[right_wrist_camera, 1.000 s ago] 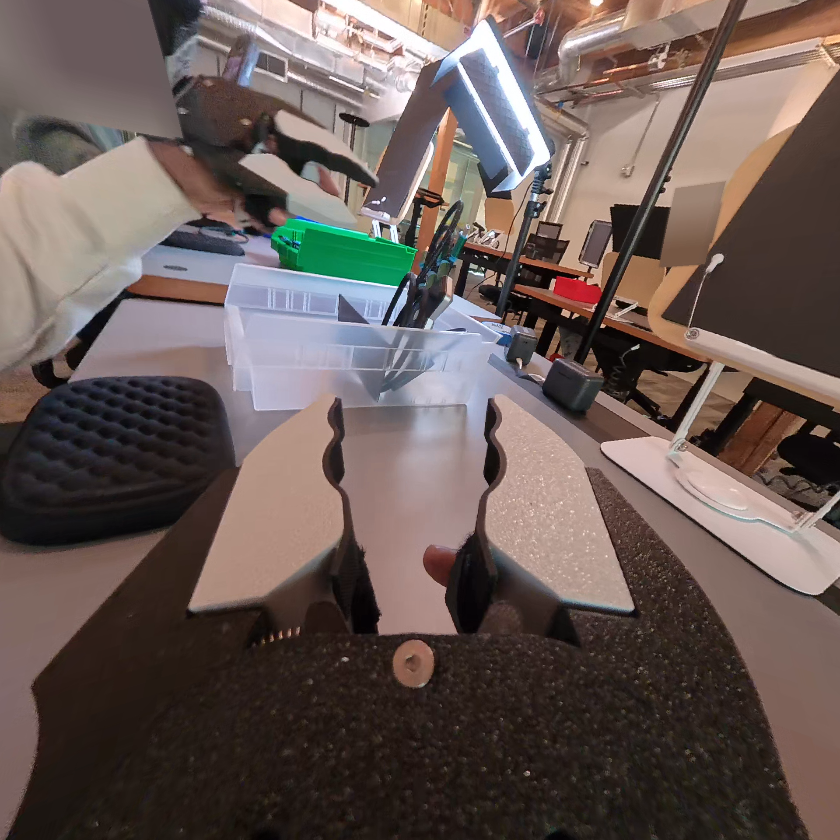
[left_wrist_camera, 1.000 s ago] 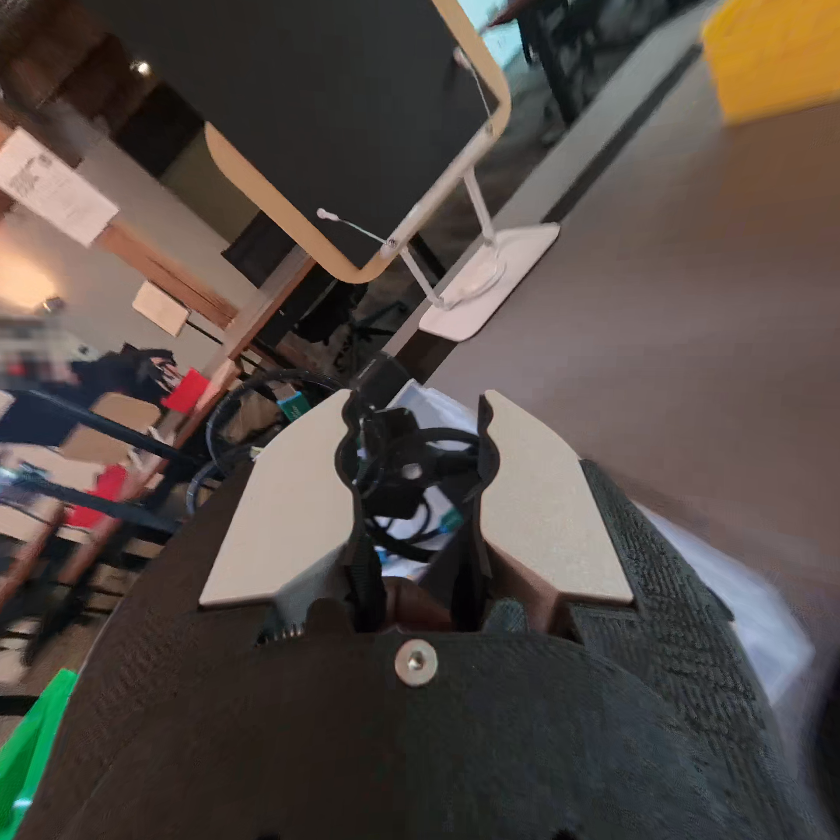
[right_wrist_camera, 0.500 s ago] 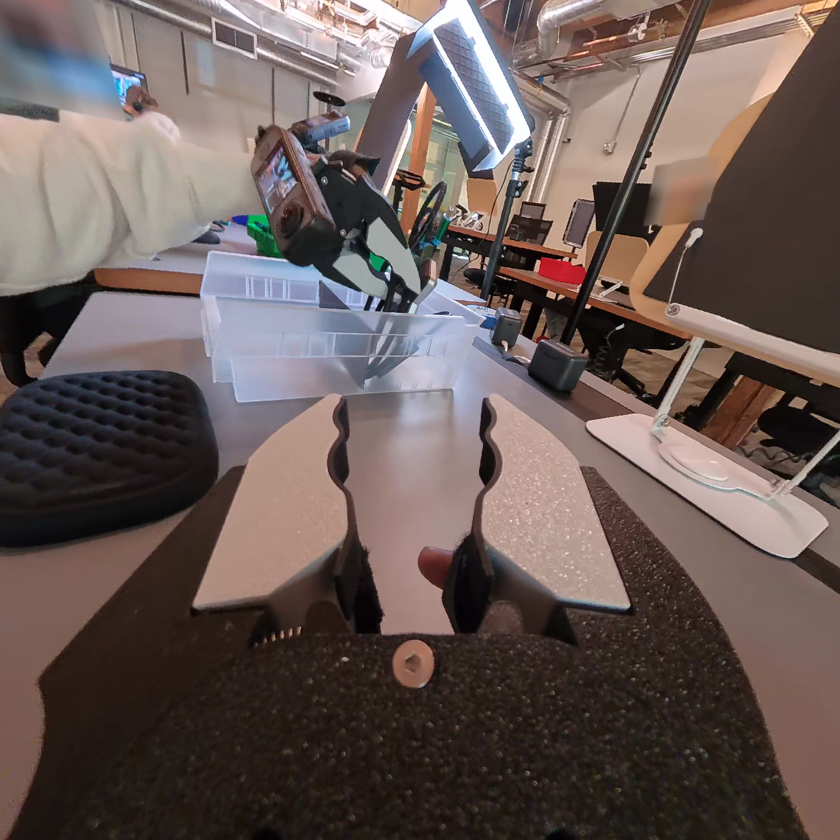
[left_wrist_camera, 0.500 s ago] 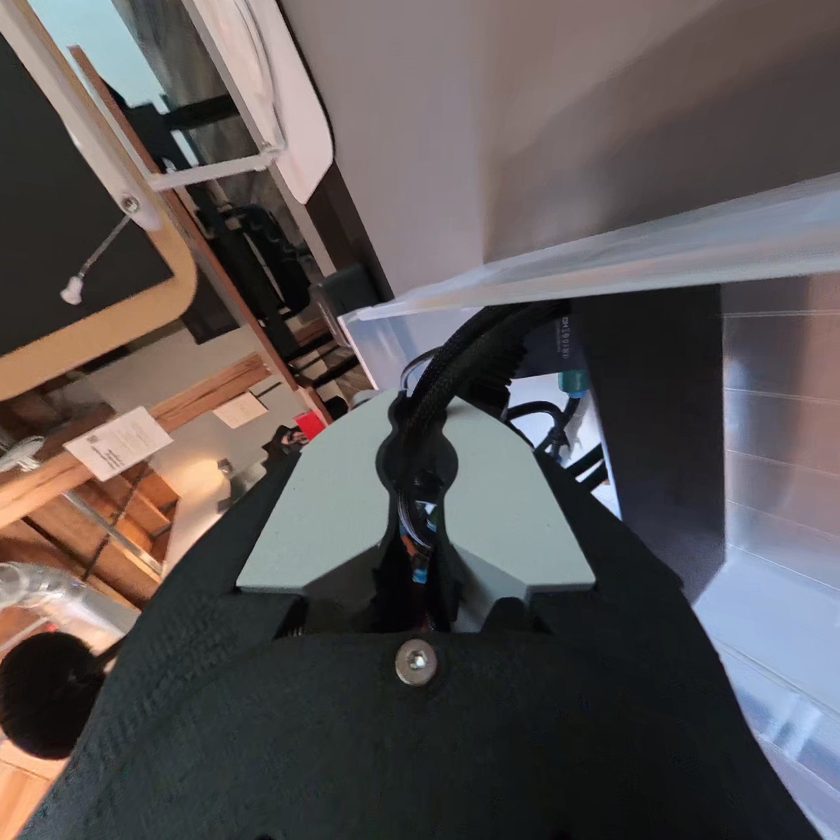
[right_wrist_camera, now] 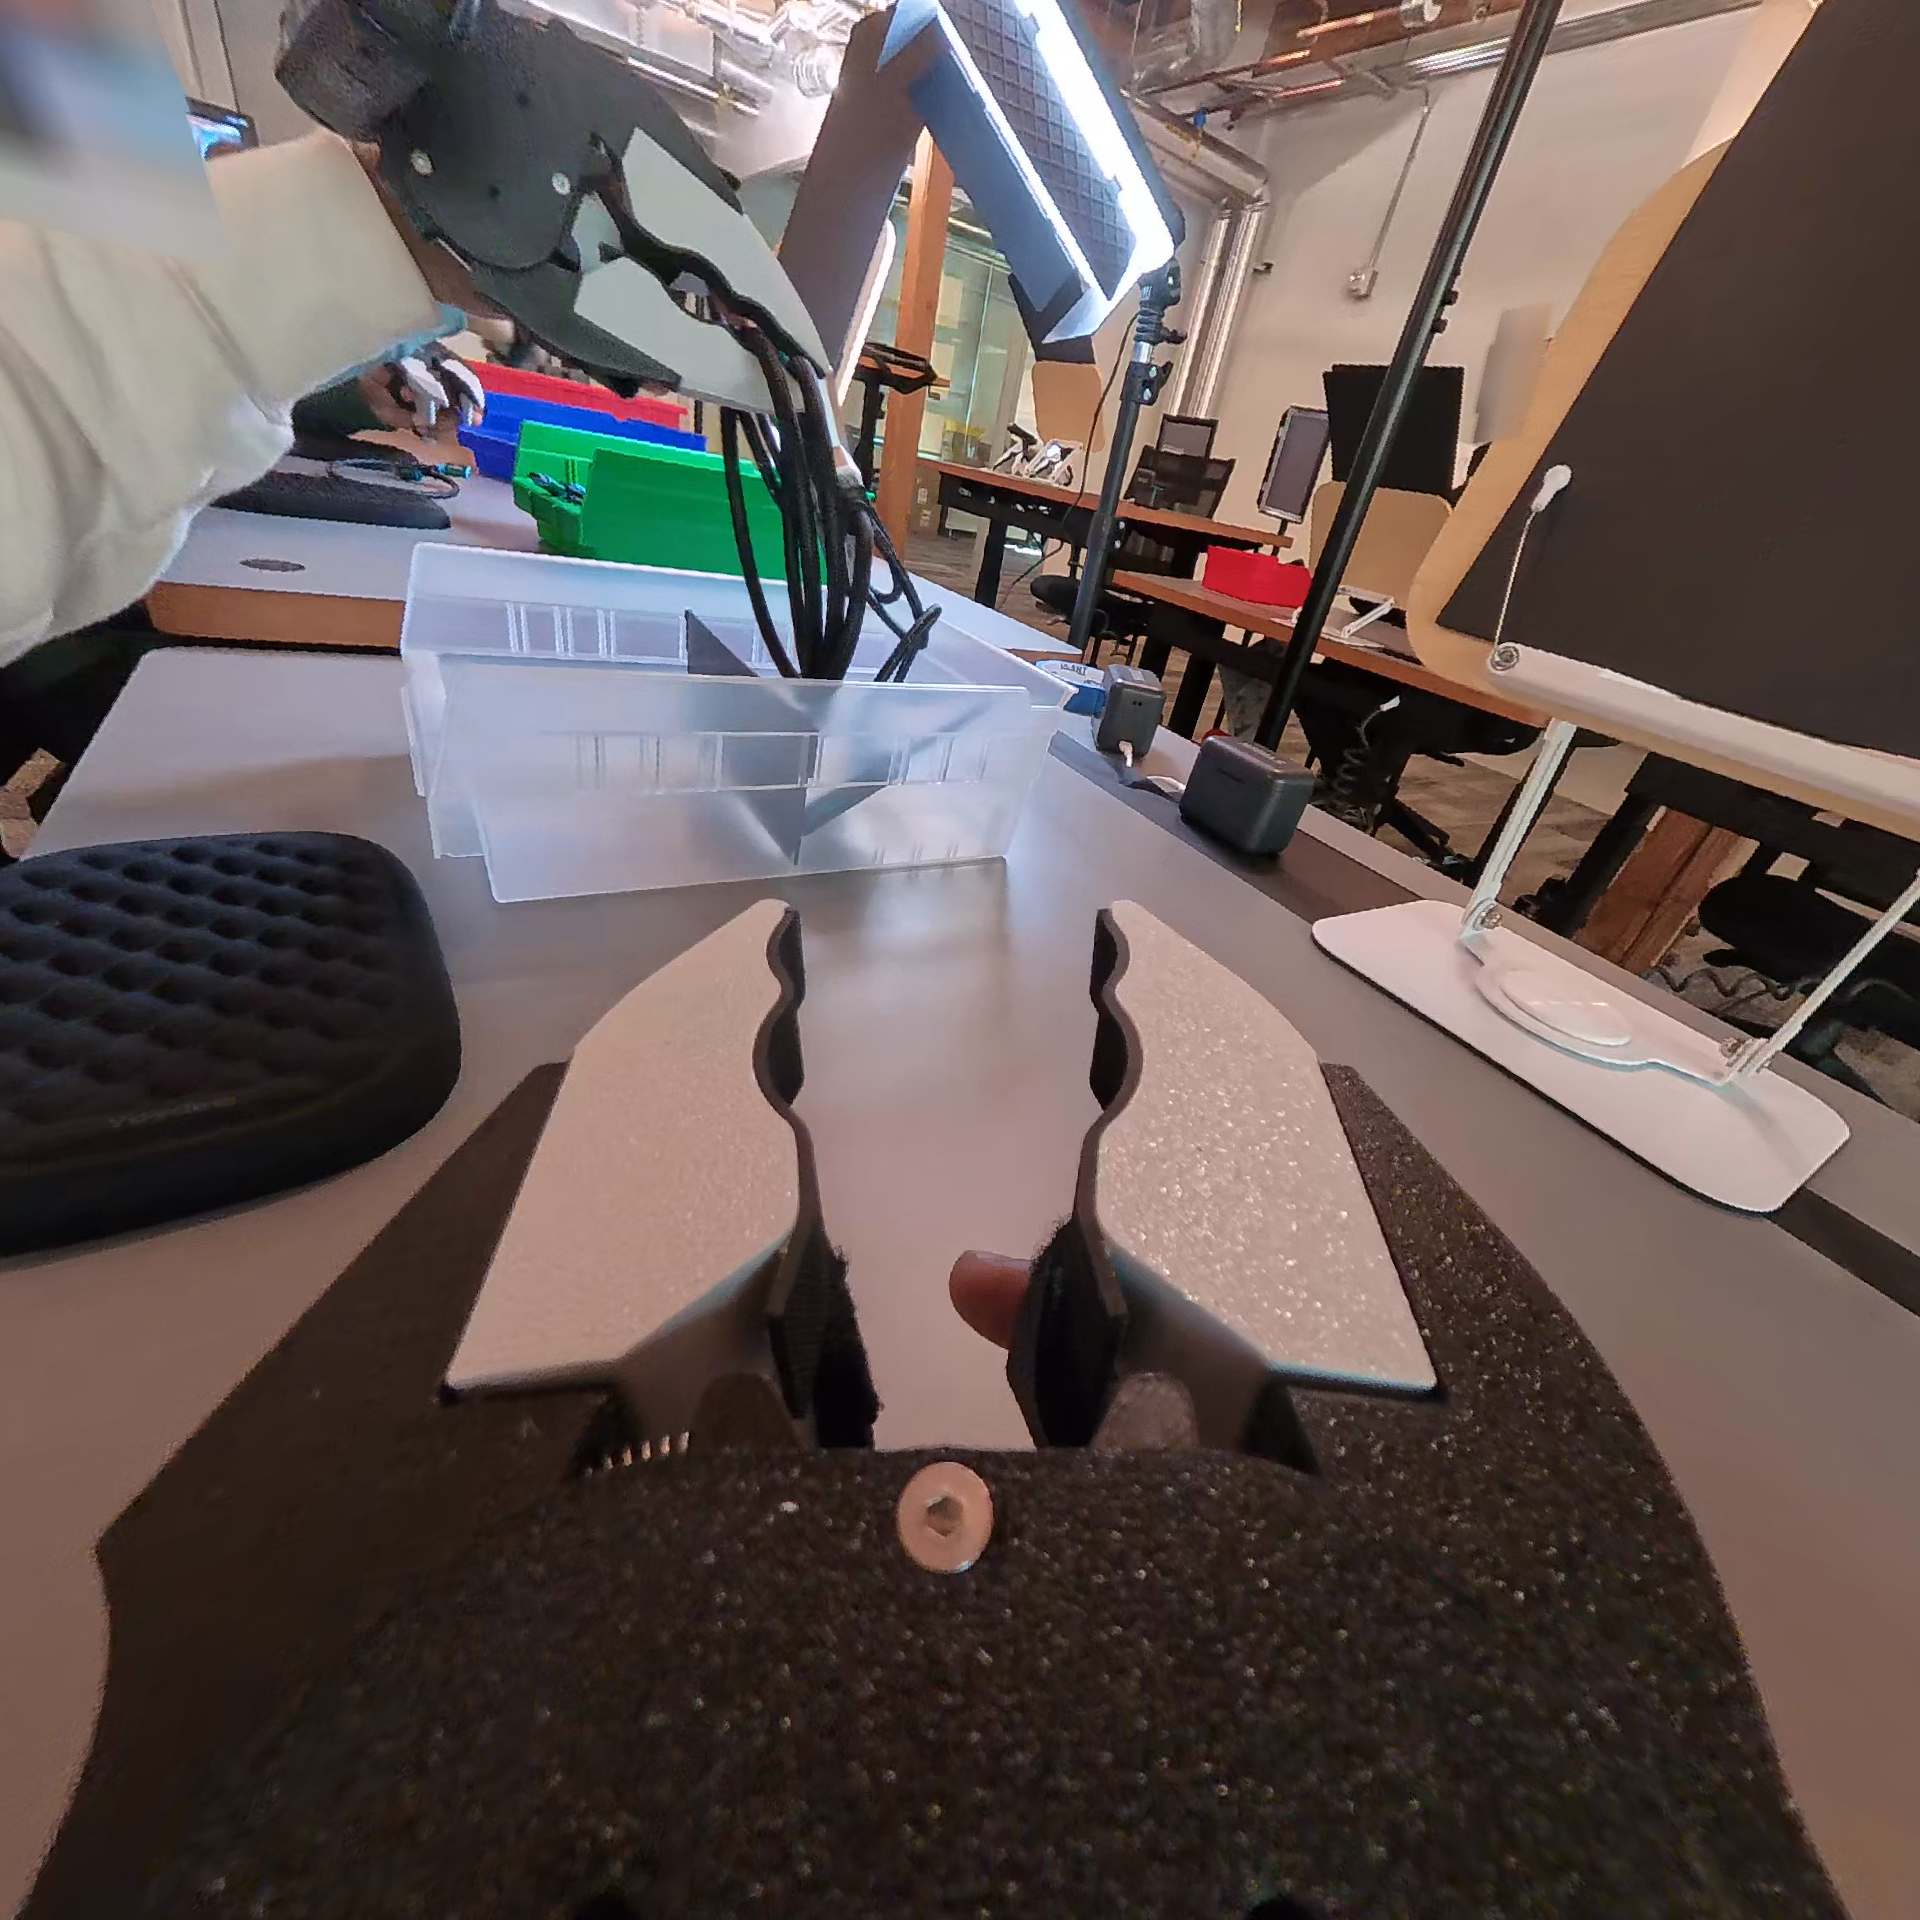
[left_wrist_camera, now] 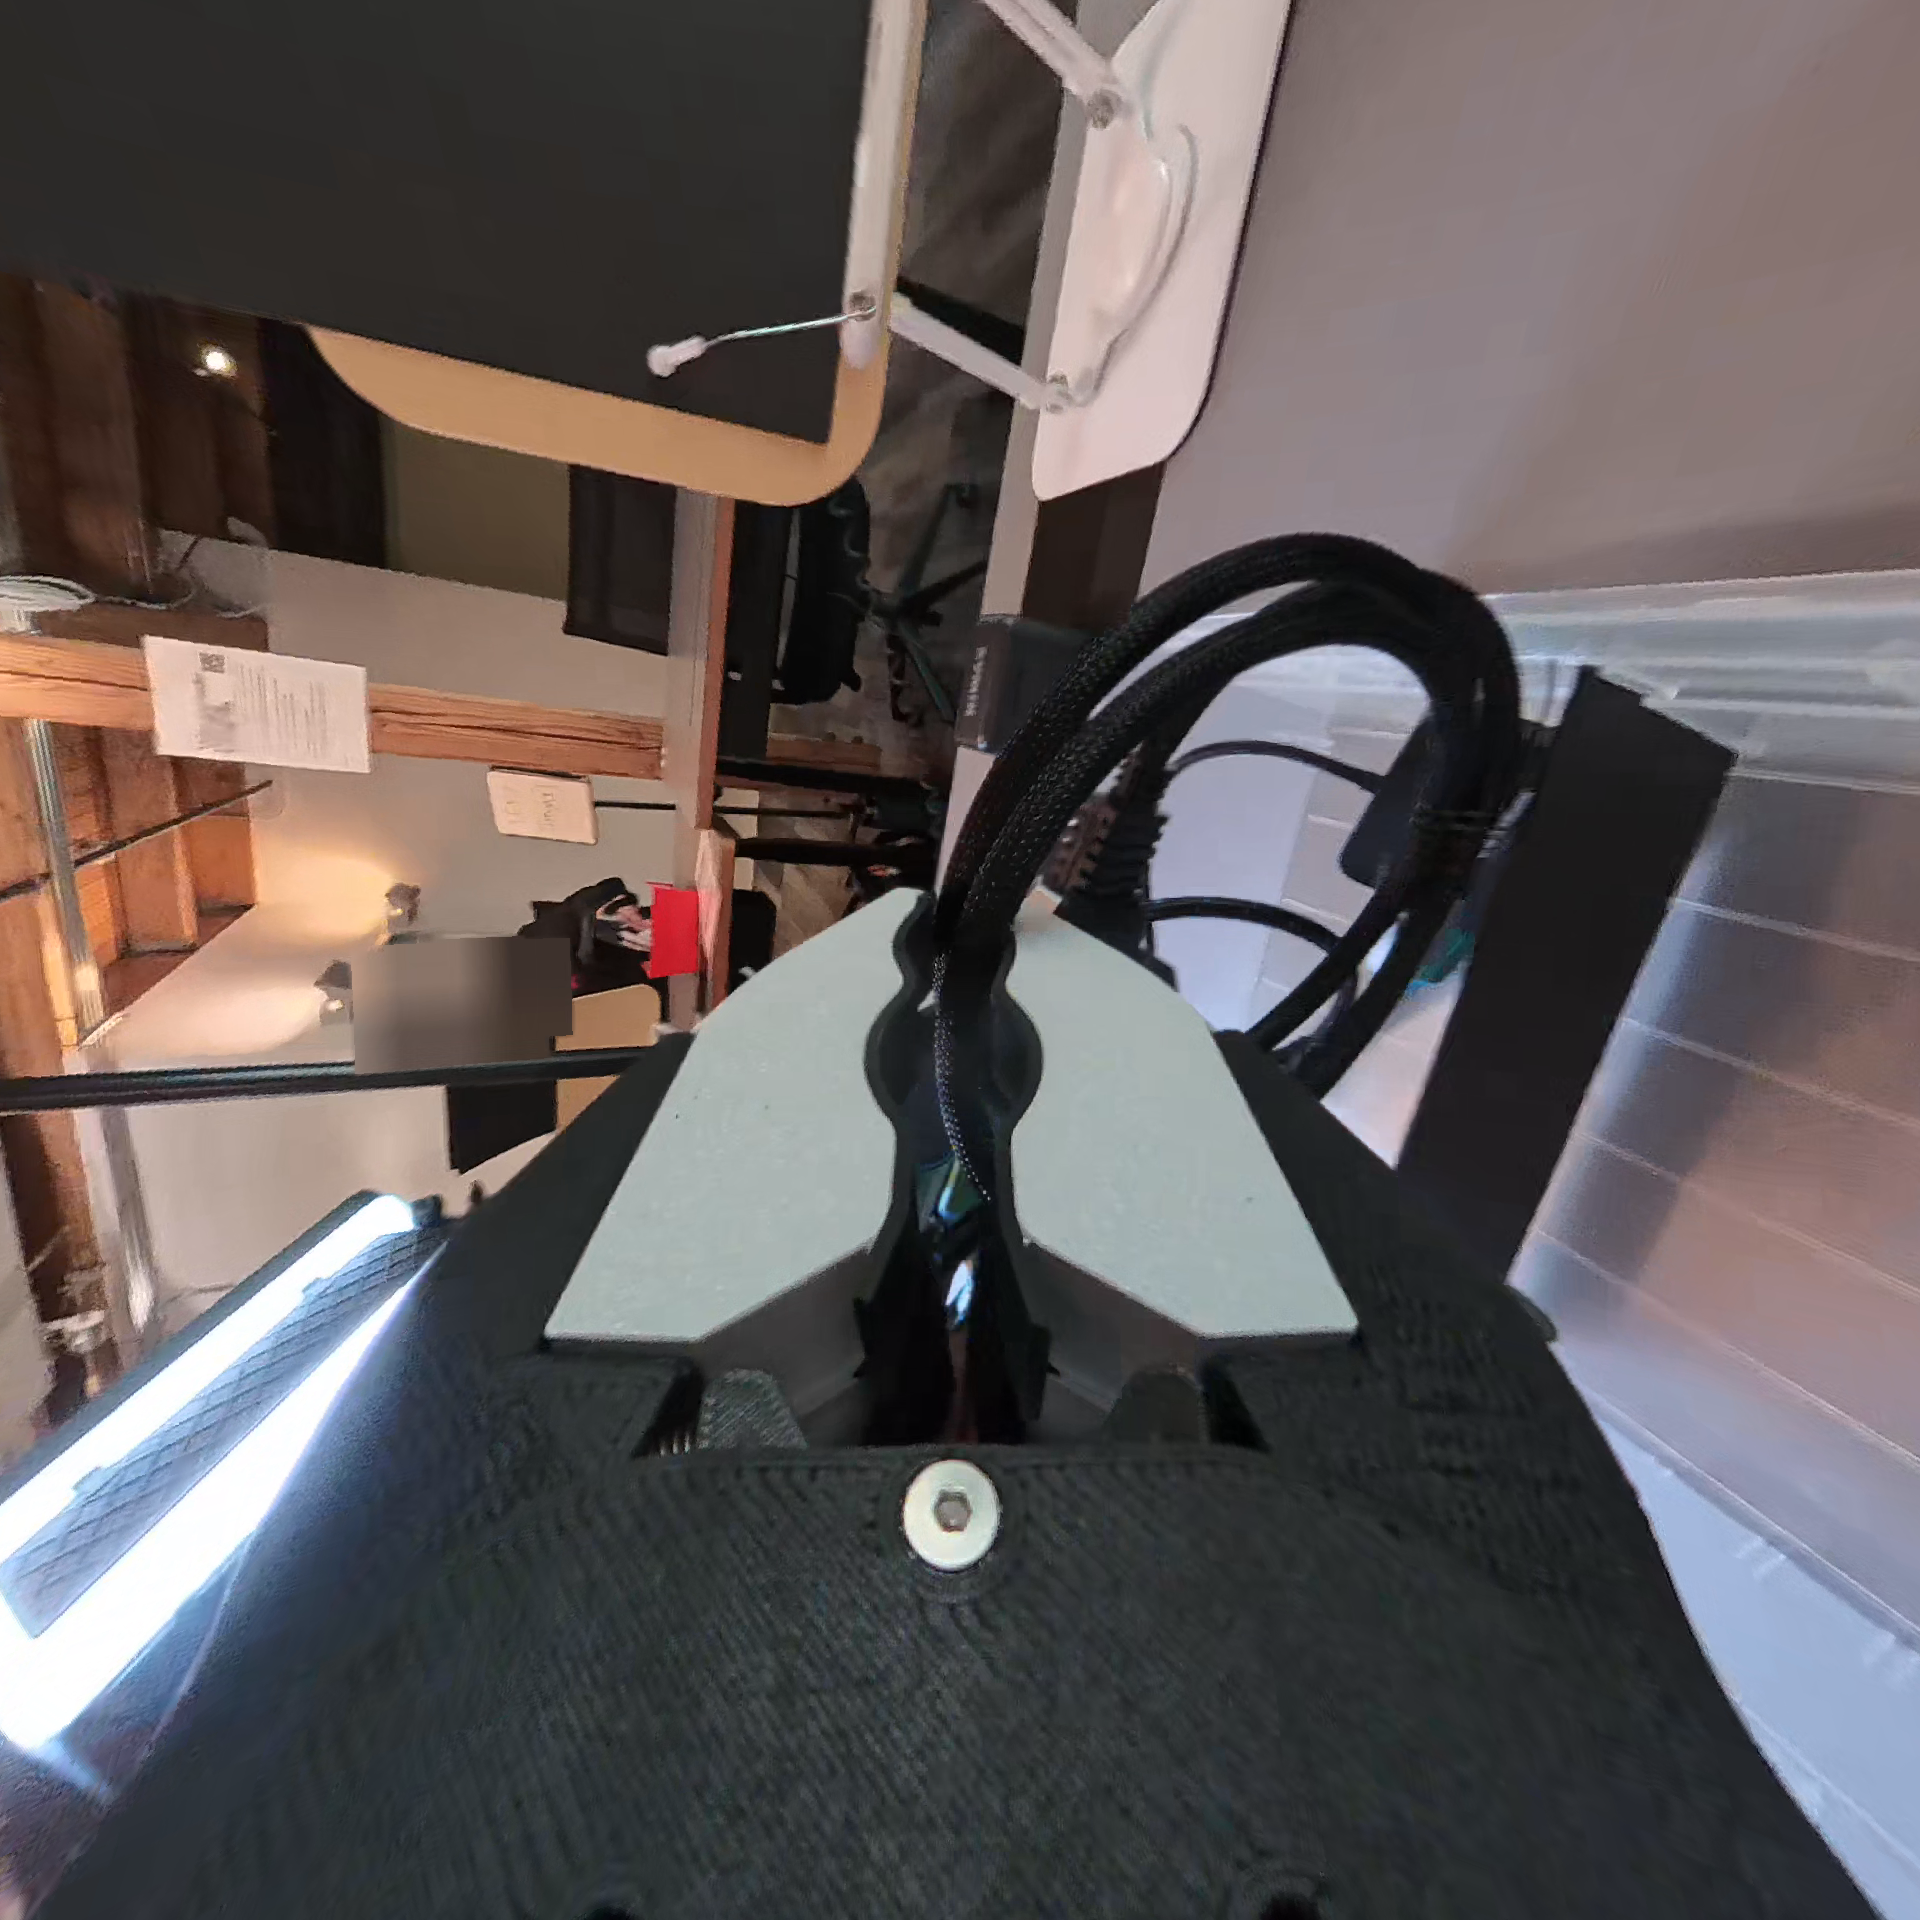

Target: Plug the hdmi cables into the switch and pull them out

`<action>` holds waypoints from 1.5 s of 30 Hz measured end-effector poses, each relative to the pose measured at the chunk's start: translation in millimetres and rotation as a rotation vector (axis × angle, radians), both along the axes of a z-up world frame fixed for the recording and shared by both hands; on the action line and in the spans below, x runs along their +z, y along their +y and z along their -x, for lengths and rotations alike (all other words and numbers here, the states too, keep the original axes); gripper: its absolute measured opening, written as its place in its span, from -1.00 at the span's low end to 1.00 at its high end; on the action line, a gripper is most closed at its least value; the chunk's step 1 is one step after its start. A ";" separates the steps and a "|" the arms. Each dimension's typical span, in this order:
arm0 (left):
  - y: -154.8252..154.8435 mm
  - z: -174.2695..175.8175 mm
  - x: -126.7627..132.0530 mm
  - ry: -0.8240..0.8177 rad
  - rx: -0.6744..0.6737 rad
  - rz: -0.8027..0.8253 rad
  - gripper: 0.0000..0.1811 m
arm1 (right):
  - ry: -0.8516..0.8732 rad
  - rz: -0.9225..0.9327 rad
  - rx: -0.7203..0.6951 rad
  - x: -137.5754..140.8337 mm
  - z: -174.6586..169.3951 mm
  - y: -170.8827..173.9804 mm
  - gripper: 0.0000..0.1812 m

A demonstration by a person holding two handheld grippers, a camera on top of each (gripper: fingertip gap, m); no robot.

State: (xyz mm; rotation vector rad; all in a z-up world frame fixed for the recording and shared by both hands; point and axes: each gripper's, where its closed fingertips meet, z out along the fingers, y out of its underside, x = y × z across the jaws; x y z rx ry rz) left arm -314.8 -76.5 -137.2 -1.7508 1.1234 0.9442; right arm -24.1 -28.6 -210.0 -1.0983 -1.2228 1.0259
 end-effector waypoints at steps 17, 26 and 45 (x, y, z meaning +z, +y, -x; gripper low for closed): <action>-65.2 21.7 -36.9 -0.081 0.086 0.333 -0.25 | -0.072 -0.024 -0.006 -11.0 3.0 -1.3 -0.41; -70.7 64.8 -33.5 0.176 0.171 0.242 -0.45 | -0.092 -0.040 0.000 -12.1 3.9 -5.1 -0.41; -53.1 76.8 -7.0 0.112 0.288 -0.095 -0.76 | -0.158 -0.087 -0.020 -22.4 4.5 -2.9 -0.41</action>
